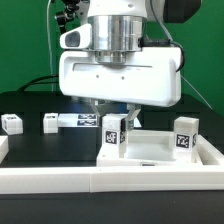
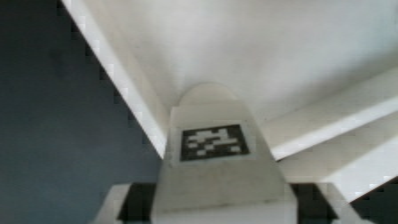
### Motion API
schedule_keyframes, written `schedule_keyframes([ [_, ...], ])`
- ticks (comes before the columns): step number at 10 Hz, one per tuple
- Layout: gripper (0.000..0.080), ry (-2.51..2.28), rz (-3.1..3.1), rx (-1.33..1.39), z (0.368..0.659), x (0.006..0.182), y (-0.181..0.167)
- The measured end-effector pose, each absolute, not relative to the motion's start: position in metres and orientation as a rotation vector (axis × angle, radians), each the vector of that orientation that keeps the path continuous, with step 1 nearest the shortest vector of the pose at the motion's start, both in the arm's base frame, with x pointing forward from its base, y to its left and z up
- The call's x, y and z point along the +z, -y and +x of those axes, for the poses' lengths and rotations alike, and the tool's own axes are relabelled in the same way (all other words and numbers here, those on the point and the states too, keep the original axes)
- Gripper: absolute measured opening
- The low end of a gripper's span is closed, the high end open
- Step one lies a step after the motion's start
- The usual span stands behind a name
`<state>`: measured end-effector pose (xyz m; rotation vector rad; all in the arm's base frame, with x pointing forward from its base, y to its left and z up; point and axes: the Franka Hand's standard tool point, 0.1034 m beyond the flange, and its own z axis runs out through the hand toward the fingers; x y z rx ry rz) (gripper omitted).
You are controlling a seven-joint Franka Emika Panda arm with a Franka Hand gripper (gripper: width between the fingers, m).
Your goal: Assemble square table
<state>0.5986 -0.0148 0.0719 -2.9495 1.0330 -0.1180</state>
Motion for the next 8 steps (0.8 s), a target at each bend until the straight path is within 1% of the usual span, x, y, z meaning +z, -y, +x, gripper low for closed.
schedule_keyframes([
  [1, 0.0305, -1.029, -2.951, -0.118, 0.598, 0.072, 0.015],
  [2, 0.0449, -1.03, -2.952, -0.116, 0.598, 0.071, 0.015],
  [3, 0.0449, -1.03, -2.952, -0.116, 0.598, 0.071, 0.015],
  [4, 0.0576, -1.07, -2.934, -0.115, 0.598, 0.074, 0.013],
  [5, 0.0627, -1.119, -2.904, -0.115, 0.594, 0.081, 0.008],
  [6, 0.0645, -1.196, -2.864, -0.106, 0.587, 0.087, 0.005],
  [8, 0.0648, -1.318, -2.793, -0.083, 0.575, 0.091, -0.001],
])
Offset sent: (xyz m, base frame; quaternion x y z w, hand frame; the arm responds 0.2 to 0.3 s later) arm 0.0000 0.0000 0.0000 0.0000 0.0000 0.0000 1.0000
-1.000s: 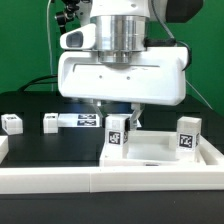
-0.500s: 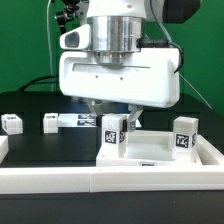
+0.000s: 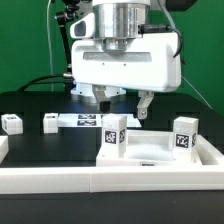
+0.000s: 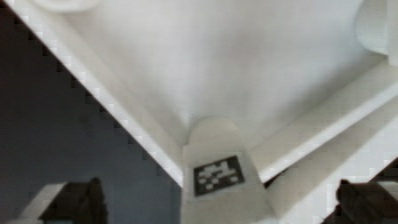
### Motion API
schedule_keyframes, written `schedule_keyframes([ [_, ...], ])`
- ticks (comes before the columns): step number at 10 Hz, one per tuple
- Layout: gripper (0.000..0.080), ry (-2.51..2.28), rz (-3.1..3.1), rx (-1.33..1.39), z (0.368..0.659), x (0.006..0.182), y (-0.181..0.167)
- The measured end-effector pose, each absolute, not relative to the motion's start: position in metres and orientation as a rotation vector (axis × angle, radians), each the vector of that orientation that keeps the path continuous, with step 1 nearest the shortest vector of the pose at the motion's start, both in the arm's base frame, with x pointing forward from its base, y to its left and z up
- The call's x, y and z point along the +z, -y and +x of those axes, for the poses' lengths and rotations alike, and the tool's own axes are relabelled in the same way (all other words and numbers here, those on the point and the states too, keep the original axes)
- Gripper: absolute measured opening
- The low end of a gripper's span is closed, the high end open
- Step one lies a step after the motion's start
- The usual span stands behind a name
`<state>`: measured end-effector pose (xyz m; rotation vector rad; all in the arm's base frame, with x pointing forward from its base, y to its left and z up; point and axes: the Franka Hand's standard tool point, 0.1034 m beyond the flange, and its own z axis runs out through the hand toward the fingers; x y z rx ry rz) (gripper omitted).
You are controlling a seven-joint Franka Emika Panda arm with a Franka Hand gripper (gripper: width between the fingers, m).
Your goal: Assemble square table
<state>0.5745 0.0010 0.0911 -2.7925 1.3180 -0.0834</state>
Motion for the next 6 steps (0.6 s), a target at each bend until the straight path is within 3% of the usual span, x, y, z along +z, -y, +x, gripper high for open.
schedule_keyframes([
  [6, 0.0649, -1.305, -2.803, -0.084, 0.5751, 0.0897, -0.005],
])
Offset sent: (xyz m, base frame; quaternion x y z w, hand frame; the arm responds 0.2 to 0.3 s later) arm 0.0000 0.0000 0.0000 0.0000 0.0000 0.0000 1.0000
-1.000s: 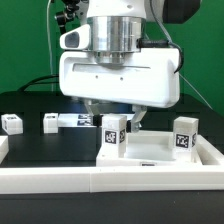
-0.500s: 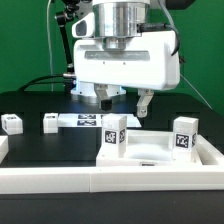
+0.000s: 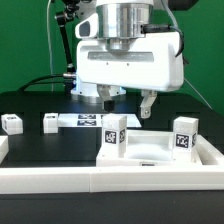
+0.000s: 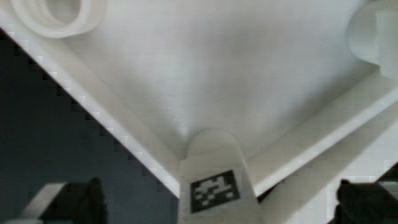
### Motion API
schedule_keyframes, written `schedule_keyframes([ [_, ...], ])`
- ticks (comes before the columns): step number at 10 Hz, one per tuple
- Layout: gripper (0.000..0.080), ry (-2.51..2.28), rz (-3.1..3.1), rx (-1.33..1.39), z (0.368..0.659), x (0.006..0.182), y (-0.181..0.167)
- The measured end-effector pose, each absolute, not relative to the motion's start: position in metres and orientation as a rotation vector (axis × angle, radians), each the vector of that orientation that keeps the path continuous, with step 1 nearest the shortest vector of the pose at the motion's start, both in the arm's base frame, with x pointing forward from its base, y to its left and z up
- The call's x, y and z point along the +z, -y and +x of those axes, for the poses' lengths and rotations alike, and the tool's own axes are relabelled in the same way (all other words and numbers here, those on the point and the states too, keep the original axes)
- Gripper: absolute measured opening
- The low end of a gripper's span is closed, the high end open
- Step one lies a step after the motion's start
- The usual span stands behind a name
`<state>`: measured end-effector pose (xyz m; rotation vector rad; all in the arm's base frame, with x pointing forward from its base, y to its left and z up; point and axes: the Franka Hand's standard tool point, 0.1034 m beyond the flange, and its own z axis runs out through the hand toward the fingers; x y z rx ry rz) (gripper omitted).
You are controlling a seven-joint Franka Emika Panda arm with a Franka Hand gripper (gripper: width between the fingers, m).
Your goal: Assemble square table
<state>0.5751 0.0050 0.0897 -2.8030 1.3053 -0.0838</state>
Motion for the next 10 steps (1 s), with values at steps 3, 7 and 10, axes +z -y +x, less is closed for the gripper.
schedule_keyframes([
  [3, 0.0649, -1.509, -2.694, -0.055, 0.561, 0.091, -0.015],
  [7, 0.0649, -1.617, -2.602, -0.061, 0.553, 0.088, -0.022],
  [10, 0.0649, -1.617, -2.604, -0.06, 0.552, 0.087, -0.022],
])
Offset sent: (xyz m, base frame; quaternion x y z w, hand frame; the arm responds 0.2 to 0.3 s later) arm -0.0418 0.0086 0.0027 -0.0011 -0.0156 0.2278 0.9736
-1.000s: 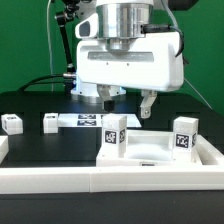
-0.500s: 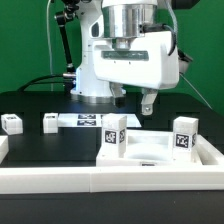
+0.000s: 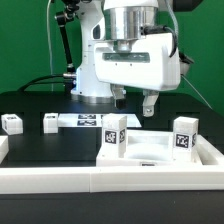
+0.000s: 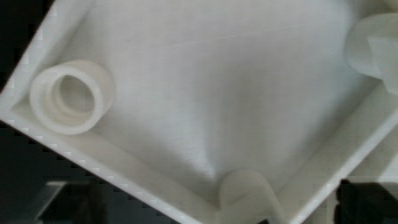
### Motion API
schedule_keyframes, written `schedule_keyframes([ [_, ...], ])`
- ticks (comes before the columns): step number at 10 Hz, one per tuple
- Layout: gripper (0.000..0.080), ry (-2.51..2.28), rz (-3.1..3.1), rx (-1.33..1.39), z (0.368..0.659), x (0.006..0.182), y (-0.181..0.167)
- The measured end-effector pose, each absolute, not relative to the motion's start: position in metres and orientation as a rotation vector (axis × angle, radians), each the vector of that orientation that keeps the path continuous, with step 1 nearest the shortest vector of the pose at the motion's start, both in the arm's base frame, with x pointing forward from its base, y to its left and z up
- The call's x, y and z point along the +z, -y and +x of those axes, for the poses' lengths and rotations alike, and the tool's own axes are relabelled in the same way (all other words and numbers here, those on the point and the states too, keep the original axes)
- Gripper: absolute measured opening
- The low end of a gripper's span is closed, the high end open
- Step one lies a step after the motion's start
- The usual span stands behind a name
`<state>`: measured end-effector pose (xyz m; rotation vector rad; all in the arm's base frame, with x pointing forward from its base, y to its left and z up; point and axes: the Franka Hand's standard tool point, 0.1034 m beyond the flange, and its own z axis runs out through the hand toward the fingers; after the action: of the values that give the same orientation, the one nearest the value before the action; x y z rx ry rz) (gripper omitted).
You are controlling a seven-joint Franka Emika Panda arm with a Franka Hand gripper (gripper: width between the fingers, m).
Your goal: Assemble square table
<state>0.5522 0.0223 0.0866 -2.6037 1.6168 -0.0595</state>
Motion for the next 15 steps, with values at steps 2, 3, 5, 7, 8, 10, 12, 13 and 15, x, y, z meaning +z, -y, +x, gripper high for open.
schedule_keyframes([
  [2, 0.0649, -1.699, -2.552, -0.044, 0.544, 0.085, -0.025],
  [3, 0.0649, -1.703, -2.551, -0.05, 0.541, 0.083, -0.024],
  [5, 0.0649, -1.699, -2.555, -0.05, 0.541, 0.082, -0.024],
  [7, 0.0649, -1.709, -2.549, -0.049, 0.541, 0.082, -0.024],
  [8, 0.0649, -1.763, -2.509, -0.044, 0.54, 0.082, -0.025],
  [10, 0.0649, -1.999, -2.317, -0.009, 0.534, 0.077, -0.032],
  [12, 0.0649, -2.216, -2.132, 0.017, 0.526, 0.069, -0.045],
  [13, 0.0649, -2.256, -2.081, 0.022, 0.527, 0.069, -0.045],
  [15, 0.0649, -2.414, -1.885, 0.045, 0.526, 0.067, -0.049],
])
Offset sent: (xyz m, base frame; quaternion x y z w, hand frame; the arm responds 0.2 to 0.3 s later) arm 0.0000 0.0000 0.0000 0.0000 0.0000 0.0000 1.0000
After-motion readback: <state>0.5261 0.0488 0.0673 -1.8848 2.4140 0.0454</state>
